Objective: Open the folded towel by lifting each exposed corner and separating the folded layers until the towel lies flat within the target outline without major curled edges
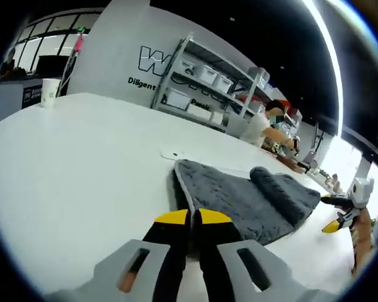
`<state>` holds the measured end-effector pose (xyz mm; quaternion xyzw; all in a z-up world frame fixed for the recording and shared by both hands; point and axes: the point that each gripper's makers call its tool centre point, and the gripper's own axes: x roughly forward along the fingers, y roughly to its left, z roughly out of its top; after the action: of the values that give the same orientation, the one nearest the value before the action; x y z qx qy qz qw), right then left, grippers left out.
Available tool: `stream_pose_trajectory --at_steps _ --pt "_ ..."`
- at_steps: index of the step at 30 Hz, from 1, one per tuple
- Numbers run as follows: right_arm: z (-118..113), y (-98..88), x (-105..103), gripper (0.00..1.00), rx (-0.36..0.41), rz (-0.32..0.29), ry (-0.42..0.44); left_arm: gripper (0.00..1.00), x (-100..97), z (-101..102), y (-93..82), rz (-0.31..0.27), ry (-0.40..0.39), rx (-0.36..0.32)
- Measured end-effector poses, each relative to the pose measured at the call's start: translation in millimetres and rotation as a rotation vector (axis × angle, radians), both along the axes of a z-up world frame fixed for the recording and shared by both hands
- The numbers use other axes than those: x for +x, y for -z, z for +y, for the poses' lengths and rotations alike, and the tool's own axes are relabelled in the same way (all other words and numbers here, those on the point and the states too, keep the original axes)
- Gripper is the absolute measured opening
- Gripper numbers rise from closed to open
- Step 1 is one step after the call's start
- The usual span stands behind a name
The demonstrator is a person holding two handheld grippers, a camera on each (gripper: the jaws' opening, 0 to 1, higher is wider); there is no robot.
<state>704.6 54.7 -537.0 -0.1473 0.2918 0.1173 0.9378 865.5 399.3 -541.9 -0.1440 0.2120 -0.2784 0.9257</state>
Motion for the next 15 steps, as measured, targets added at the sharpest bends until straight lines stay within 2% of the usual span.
stream_pose_trajectory --at_steps 3,7,15 --pt "0 0.4 0 0.95 0.000 0.002 0.001 0.03 -0.8 3 3.1 0.020 -0.001 -0.003" --pt "-2 0.8 0 0.95 0.003 0.003 0.005 0.03 0.2 13 2.8 0.007 -0.025 0.021" --pt "-2 3.5 0 0.95 -0.004 0.014 -0.001 0.03 -3.8 32 6.9 0.025 -0.053 0.021"
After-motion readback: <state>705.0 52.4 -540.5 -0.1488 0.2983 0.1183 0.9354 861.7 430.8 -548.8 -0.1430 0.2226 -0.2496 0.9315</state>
